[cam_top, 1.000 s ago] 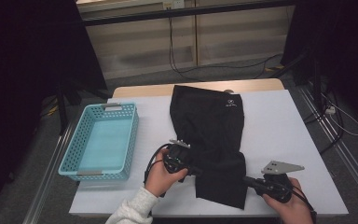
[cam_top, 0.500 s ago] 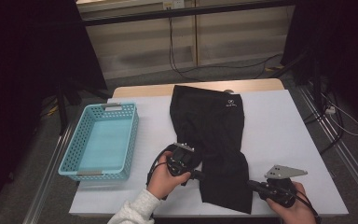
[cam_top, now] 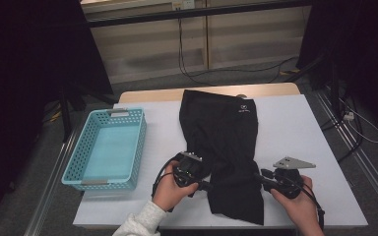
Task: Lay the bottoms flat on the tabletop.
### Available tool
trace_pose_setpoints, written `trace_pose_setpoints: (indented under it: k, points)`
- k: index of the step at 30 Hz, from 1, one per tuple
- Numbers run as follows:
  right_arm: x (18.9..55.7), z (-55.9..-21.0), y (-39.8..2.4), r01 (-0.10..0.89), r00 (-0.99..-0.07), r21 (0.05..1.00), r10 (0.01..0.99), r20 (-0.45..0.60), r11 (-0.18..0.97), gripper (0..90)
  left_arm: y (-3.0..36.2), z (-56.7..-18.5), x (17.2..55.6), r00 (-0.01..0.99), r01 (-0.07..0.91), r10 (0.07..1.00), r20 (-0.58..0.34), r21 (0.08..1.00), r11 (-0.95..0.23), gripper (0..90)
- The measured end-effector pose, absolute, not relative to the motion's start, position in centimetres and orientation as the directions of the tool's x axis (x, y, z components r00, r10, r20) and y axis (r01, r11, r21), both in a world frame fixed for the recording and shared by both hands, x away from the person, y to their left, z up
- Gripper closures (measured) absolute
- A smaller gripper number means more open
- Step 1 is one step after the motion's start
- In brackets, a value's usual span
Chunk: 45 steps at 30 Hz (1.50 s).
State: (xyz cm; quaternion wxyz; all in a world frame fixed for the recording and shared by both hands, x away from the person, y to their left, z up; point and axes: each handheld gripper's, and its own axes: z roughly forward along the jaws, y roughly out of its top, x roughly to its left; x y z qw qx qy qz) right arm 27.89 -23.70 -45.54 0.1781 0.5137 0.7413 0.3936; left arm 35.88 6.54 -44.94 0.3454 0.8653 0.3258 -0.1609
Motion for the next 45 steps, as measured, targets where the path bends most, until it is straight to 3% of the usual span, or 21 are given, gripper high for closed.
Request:
trace_pose_setpoints:
  k: [2,4,5,14,21,30,34,35,45]
  points:
    - [28.3,-46.0,-23.3,0.634,-0.420,0.753,0.895,0.148,0.173,70.5,6.9,-44.9,36.0,0.727,0.685,0.462,-0.508,0.491,-0.538,88.1]
    - [28.3,-46.3,-22.9,0.641,-0.462,0.738,0.874,0.152,0.210,87.6,7.2,-44.8,36.1,0.727,0.686,0.465,-0.506,0.496,-0.532,88.1]
    - [28.3,-46.4,-22.8,0.641,-0.471,0.737,0.868,0.154,0.217,89.7,7.3,-44.8,36.1,0.725,0.687,0.467,-0.506,0.495,-0.532,88.1]
    - [27.7,-45.8,-23.6,0.650,-0.473,0.727,0.867,0.158,0.222,89.8,7.0,-44.8,36.0,0.729,0.683,0.460,-0.507,0.499,-0.533,87.9]
    - [26.9,-45.3,-24.3,0.639,-0.444,0.747,0.881,0.163,0.183,72.1,6.8,-44.7,36.0,0.735,0.677,0.453,-0.505,0.500,-0.540,87.9]
    - [25.8,-46.1,-23.3,0.668,-0.468,0.709,0.868,0.164,0.226,60.2,6.7,-44.7,36.0,0.736,0.676,0.456,-0.501,0.501,-0.541,87.9]
    - [25.9,-46.1,-23.1,0.651,-0.465,0.717,0.878,0.116,0.249,77.9,6.5,-44.8,35.9,0.739,0.672,0.450,-0.502,0.500,-0.546,88.0]
    - [25.9,-46.2,-23.2,0.656,-0.469,0.719,0.870,0.149,0.230,88.7,6.4,-44.8,35.9,0.736,0.676,0.452,-0.504,0.502,-0.540,88.0]
    - [24.8,-45.5,-25.1,0.675,-0.459,0.706,0.871,0.174,0.214,90.0,6.0,-44.8,35.7,0.739,0.671,0.443,-0.507,0.503,-0.544,88.0]
